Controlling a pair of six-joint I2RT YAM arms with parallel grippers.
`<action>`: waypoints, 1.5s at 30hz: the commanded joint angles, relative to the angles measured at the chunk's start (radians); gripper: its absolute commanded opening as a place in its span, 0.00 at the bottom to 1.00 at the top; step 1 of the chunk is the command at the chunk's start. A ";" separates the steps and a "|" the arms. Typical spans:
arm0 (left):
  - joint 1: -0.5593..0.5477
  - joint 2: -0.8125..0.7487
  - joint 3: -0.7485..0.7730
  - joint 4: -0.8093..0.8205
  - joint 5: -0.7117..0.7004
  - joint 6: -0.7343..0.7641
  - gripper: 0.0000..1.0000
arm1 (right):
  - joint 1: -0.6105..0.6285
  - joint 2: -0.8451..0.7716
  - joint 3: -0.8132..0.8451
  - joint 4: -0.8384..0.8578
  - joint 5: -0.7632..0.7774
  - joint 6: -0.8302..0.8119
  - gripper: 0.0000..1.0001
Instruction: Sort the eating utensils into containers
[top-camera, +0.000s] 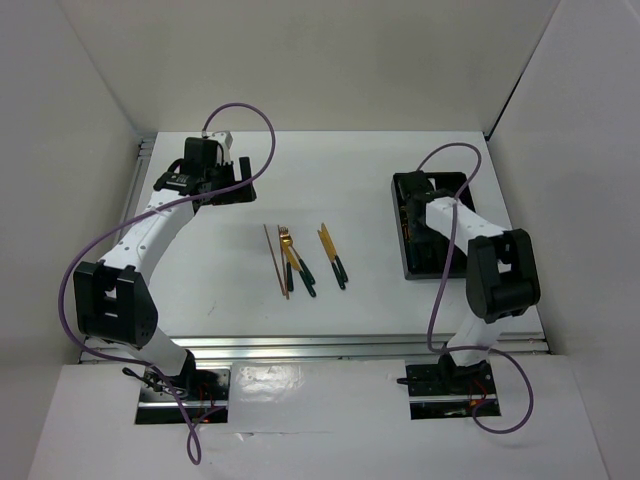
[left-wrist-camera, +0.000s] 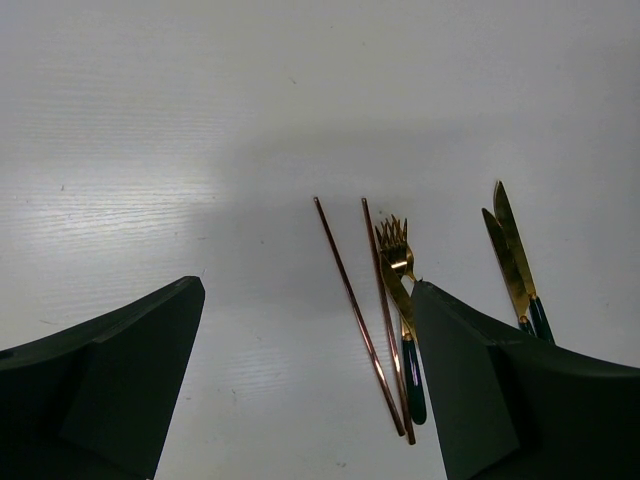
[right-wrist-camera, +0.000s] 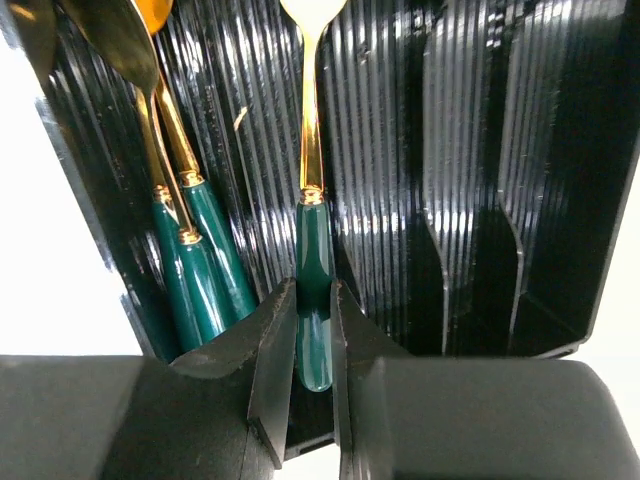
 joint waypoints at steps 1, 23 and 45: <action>0.003 0.012 0.041 0.003 -0.002 0.021 1.00 | 0.006 0.035 -0.001 0.012 0.018 0.005 0.18; 0.003 0.021 0.041 0.003 0.029 0.031 1.00 | 0.006 -0.198 0.116 0.053 -0.088 0.035 0.75; -0.051 0.072 0.027 0.013 0.133 -0.074 0.90 | 0.173 -0.226 -0.021 0.395 -0.611 0.083 0.71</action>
